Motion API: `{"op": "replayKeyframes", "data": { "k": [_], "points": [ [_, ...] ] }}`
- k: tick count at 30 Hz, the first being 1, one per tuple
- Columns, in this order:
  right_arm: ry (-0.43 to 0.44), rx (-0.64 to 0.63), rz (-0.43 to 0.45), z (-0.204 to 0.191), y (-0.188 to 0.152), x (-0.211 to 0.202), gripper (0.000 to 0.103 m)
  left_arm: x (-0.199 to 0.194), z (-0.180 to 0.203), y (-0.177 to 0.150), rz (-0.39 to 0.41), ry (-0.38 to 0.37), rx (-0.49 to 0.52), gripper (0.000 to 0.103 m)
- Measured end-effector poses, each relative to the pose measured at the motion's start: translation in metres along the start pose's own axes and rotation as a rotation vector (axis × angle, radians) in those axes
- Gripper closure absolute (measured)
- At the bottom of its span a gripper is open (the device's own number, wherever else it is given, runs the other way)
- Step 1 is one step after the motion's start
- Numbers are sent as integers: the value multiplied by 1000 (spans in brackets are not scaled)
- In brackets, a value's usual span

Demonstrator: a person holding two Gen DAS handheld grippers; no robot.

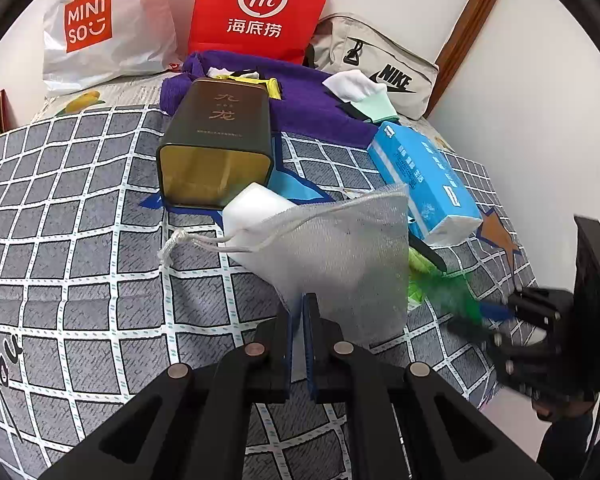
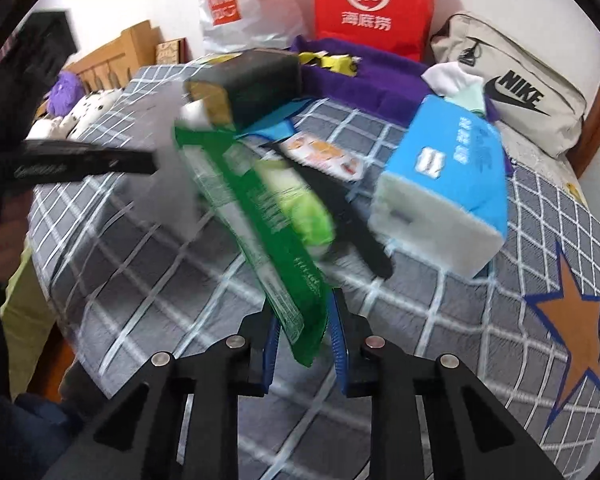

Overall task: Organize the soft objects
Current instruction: 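Grasp the white mesh bag with the left gripper while the right gripper grasps the green packet, then lift the mesh bag and green packet and carry both toward the purple towel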

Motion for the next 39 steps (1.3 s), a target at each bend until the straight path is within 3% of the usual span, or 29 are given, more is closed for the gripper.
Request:
{"op": "replayKeyframes", "data": {
  "k": [4, 8, 15, 16, 18, 19, 20, 30, 39],
  "points": [
    [28, -51, -13, -18, -8, -5, 76, 2, -2, -1, -5, 4, -6, 97],
    [-12, -88, 14, -24, -6, -7, 44, 4, -5, -3, -14, 7, -21, 97],
    [24, -72, 49, -25, 14, 7, 43, 4, -5, -4, -19, 10, -19, 97],
    [25, -76, 54, -27, 16, 9, 43, 3, -5, -4, -19, 11, -21, 97],
    [32, -86, 56, -31, 18, 13, 62, 2, -5, -4, -16, 11, -24, 97],
    [40, -86, 59, -32, 18, 13, 90, 0, -6, -4, -13, 14, -25, 97],
    [38, -84, 60, -33, 18, 12, 96, -1, -6, -4, -10, 13, -27, 97],
    [15, -44, 97, -24, 12, -15, 99, -10, -6, 1, 17, -53, -45, 97],
    [7, 10, 147, -12, 11, -35, 100, -35, 4, 6, 60, -50, -24, 97]
  ]
}}
Point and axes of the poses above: each gripper's, at about its wrist camera, not at the fingertips, and x roughly the way its jaws point, z to its right, y to its top, the point moved 1 cm from there along x, roughly the way its jaws point, and after that the axes turned 1 degree about -y, right-handed, at the moved point
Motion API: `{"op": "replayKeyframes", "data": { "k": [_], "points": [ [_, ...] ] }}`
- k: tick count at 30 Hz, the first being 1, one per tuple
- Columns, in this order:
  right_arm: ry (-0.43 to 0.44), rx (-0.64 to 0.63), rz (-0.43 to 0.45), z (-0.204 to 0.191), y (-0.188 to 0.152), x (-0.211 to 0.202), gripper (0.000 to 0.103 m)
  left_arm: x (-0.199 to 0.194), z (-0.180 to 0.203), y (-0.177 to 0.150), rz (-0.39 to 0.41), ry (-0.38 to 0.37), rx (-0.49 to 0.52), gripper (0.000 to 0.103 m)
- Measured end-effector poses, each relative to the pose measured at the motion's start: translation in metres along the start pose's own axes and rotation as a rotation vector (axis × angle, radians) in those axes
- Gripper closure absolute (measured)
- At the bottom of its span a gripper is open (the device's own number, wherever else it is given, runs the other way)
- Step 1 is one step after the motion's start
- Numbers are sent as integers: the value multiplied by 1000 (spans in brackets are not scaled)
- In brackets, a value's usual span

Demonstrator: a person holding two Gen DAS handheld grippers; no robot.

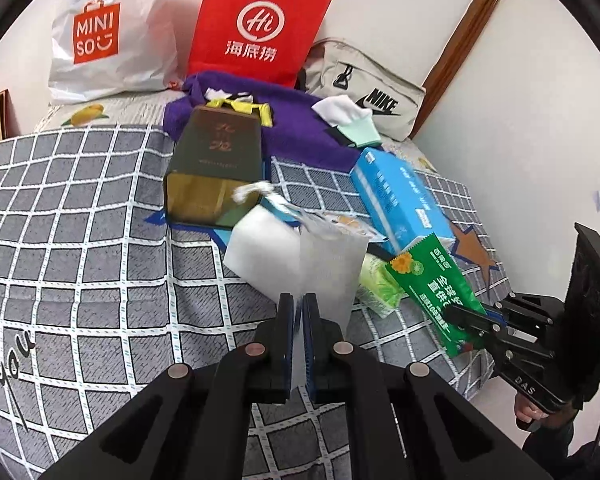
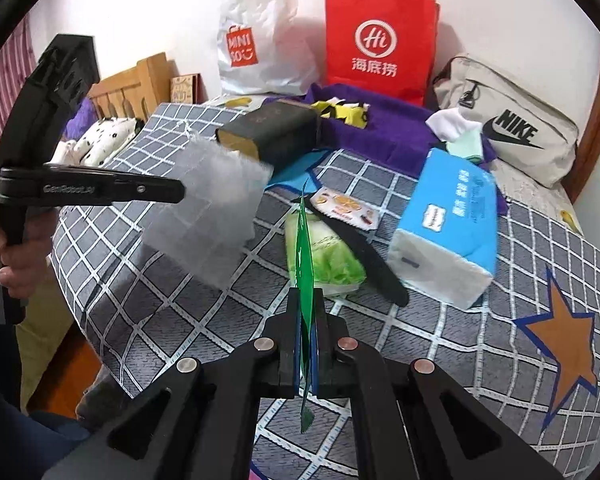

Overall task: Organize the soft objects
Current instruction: 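Lift the mesh bag and green packet and carry both toward the purple towel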

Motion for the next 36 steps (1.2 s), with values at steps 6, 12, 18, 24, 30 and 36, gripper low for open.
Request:
{"op": "replayKeyframes", "data": {
  "k": [6, 12, 18, 24, 30, 36],
  "points": [
    [-17, 32, 25, 12, 7, -10, 100, 0, 7, 2, -8, -10, 26, 97],
    [-16, 52, 29, 18, 8, -10, 100, 21, 11, -8, -76, -39, 43, 97],
    [-10, 71, 5, 20, 3, -3, 100, 45, 15, -18, -142, -37, 66, 88],
    [-8, 80, -12, 24, 0, 1, 100, 58, 23, -29, -195, -8, 110, 65],
    [-1, 91, -24, 26, -2, 5, 99, 61, 43, -41, -209, 17, 202, 42],
    [2, 95, -24, 27, -4, 6, 99, 68, 59, -51, -211, 75, 290, 33]
  ]
}}
Point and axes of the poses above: each gripper's, at about its wrist camera, not at the fingertips, and x roughly the way its jaws point, z to its right, y to its top, the point moved 1 cm from there along x, roughly the way its jaws point, and after that the axes turned 1 degree about -y, right-handed, at the moved point
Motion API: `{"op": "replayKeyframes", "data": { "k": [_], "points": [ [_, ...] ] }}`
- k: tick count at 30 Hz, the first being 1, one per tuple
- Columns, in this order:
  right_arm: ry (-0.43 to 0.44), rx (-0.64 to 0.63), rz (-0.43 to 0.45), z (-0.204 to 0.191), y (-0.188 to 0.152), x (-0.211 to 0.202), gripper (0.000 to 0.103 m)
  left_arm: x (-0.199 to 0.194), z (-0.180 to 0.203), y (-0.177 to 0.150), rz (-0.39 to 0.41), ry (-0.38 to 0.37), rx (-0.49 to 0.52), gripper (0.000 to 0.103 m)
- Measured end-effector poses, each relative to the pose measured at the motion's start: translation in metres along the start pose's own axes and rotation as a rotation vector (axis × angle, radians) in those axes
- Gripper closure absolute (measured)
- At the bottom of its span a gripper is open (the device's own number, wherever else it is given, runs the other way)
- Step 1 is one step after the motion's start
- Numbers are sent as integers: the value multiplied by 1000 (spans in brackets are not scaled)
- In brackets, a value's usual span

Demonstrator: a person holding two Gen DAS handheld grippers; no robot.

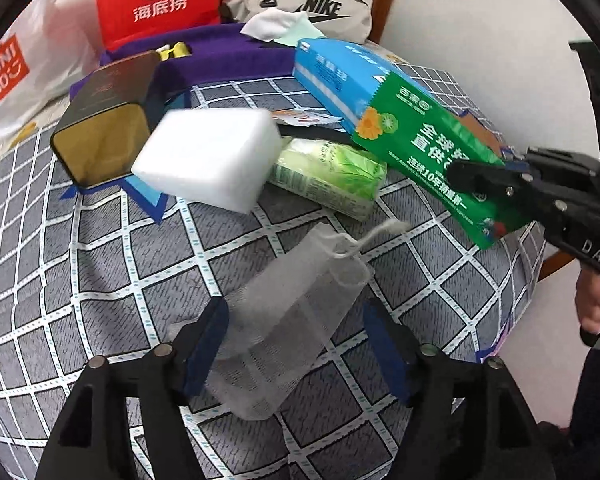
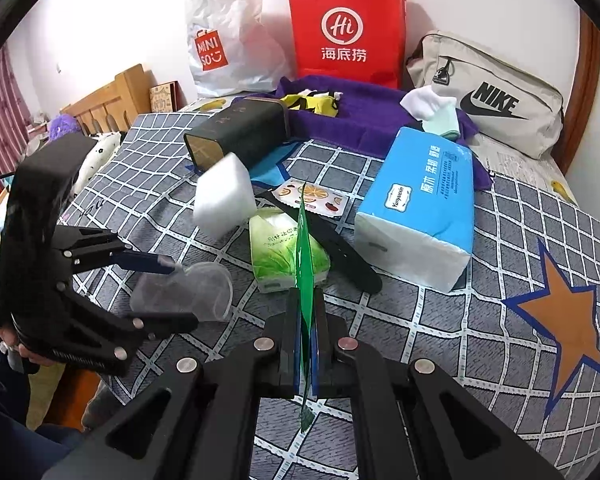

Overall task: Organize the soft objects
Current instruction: 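Lift the mesh bag and green packet and carry both toward the purple towel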

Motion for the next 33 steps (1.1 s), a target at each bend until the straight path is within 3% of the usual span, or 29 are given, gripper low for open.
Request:
{"op": "replayKeyframes", "data": {
  "k": [6, 9, 11, 13, 16, 27, 33],
  "points": [
    [-14, 9, -1, 4, -4, -1, 99, 7, 11, 1, 15, 103, 91, 33],
    [-23, 11, -2, 7, -4, -1, 99, 7, 10, 1, 27, 106, 106, 36],
    [-28, 18, 0, 11, -4, -2, 99, 5, 6, 3, 37, 111, 104, 49],
    [-35, 26, 0, 15, -4, -3, 99, 3, 1, 5, 41, 114, 89, 74],
    [-44, 36, -2, 19, -2, -2, 99, 1, -13, 11, 34, 98, 48, 94],
    [-47, 35, 34, 22, 20, -14, 99, -46, -27, 28, 139, -50, -32, 95],
    [-39, 45, 65, 28, 40, -16, 99, -66, -37, 53, 182, -24, -60, 95]
  ]
}}
Point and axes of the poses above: each gripper's, at about its wrist camera, not at the fingertips, and x roughly the way its jaws point, z to its right, y to its top, the point moved 1 cm from there along x, roughly the way its jaws point, and after that the axes turned 1 degree about -y, right-handed, at the moved point
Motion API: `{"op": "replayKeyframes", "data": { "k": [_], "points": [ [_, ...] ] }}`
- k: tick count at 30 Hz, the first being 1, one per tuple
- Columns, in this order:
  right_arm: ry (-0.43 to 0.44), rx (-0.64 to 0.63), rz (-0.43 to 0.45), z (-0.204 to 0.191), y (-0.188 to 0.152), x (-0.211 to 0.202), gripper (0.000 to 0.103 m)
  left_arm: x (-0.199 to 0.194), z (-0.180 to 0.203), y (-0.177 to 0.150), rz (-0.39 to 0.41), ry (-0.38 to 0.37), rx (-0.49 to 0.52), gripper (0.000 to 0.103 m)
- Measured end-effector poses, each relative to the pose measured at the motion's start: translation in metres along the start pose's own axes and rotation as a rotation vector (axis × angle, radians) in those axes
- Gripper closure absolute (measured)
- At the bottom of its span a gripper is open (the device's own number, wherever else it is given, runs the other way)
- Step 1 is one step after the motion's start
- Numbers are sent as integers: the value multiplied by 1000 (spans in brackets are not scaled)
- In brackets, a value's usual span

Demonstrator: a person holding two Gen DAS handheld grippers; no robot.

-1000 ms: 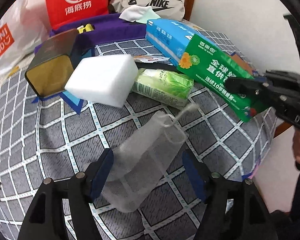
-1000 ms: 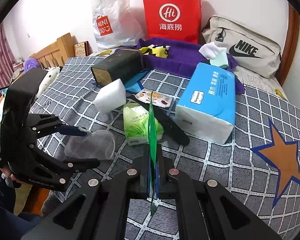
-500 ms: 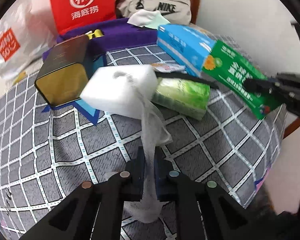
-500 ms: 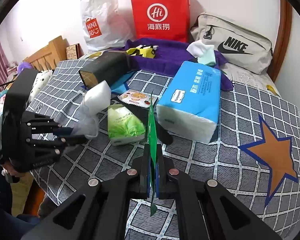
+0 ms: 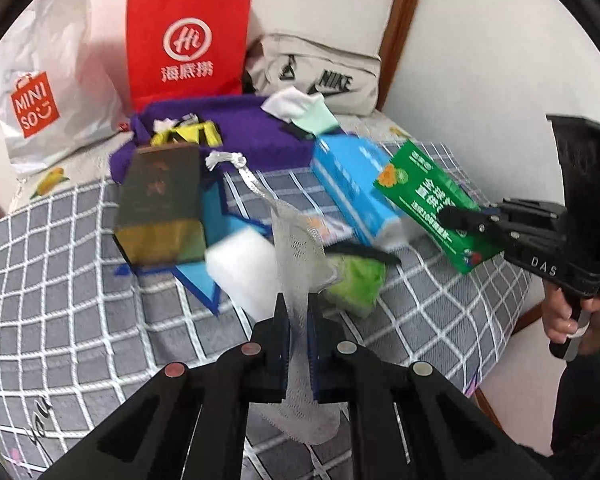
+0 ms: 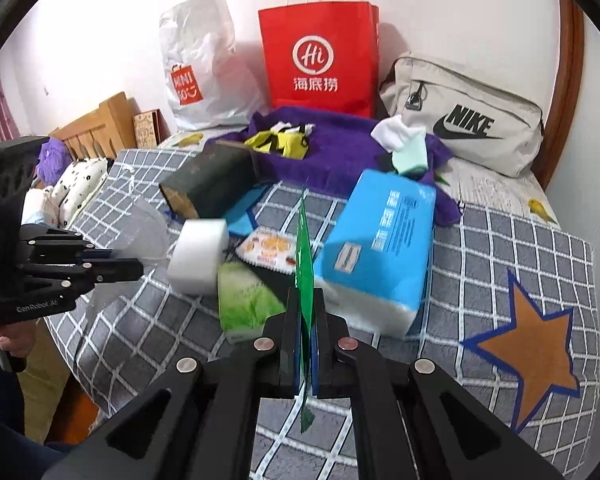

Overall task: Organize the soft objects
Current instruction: 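Lift the mesh bag and green packet and carry both toward the purple towel, then lower the mesh bag and green packet onto the purple towel and open both grippers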

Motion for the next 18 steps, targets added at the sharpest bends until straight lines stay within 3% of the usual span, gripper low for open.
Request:
{"op": "replayKeyframes", "data": {
  "k": [18],
  "points": [
    [-61, 64, 76, 54, 92, 32, 99, 17, -64, 94, 39, 131, -102, 95]
  ]
}}
Point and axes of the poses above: each gripper's, at about its wrist camera, not at the fingertips, and x roughly the way its jaws point, z to its right, y to its top, the point moved 1 cm from there along x, roughly the way its jaws point, and after that the axes turned 1 degree about -y, right-handed, at the moved point
